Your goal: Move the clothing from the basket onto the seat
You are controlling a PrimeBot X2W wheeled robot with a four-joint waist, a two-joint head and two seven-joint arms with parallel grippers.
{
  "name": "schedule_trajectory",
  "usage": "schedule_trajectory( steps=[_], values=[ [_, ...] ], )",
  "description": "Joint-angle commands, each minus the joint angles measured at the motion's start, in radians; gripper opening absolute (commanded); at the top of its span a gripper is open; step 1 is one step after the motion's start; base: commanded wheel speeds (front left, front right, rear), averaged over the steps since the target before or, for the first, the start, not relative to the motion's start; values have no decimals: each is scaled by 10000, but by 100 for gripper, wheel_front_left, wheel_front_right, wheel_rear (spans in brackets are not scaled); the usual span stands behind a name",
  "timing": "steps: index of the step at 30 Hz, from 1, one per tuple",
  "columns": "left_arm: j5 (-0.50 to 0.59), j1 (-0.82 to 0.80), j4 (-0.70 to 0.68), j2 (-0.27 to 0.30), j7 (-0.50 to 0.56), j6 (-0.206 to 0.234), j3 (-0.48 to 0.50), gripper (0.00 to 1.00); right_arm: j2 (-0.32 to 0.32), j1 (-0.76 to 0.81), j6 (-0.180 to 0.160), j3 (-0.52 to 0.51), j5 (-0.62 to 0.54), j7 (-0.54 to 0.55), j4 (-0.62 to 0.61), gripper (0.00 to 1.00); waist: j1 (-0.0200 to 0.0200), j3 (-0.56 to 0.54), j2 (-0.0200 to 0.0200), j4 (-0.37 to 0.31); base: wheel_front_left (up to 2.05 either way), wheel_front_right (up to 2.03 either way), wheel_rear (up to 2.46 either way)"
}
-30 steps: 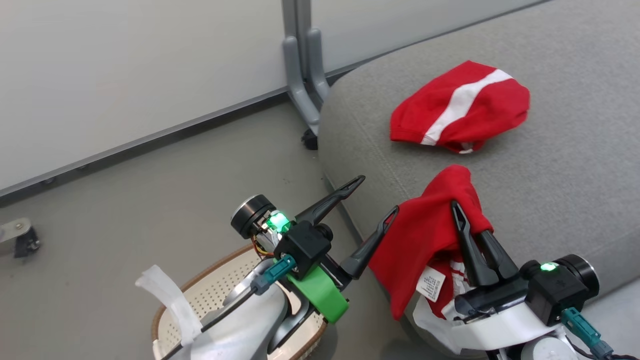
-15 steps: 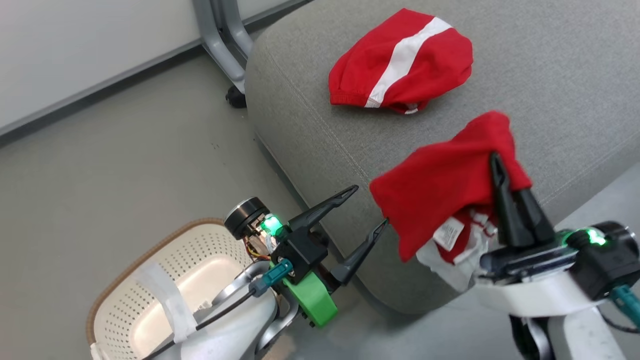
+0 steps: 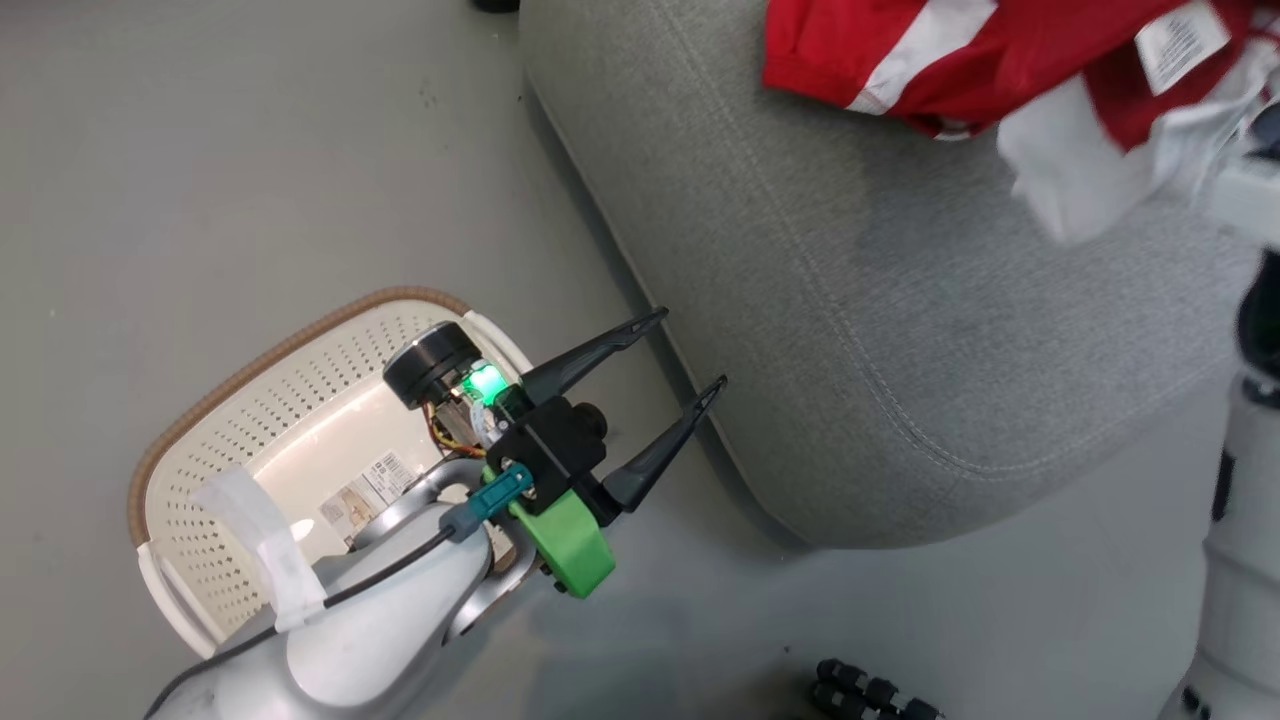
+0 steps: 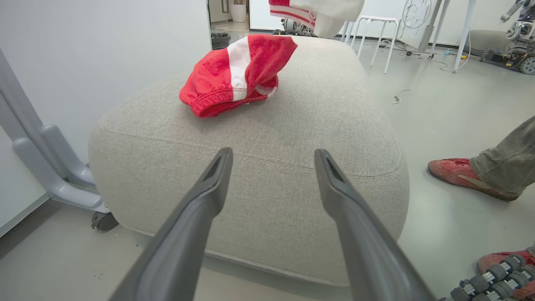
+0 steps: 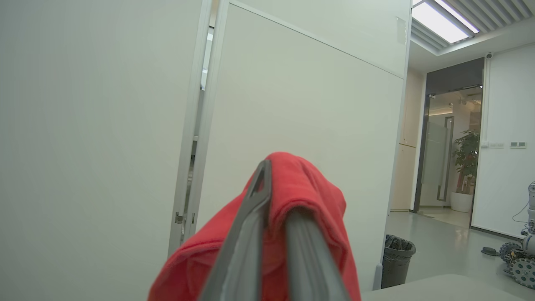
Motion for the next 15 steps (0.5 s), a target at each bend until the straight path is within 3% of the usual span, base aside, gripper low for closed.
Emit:
schedule_trajectory(
  steps=[1,6,10,15],
  values=[
    [58,-256,-69,159,-10,22,56,100,-221,-541,-14,-202,66,-30,143,0,-1,1544,0,1234,0,0,0],
    [165,-424,-222,450,-40,37,113,100,-909,-2064,-14,-916,307,-30,727,0,-1,2316,0,1653,0,0,0],
    [175,-522,-322,520,-80,56,139,100,-1318,-2351,-16,-1460,51,-30,1596,0,-1,2728,0,1853,0,0,0],
    [213,-661,-415,591,-93,56,153,100,-1094,-1840,-16,-2536,-513,-30,3240,0,-1,3046,0,2000,0,0,0]
  ],
)
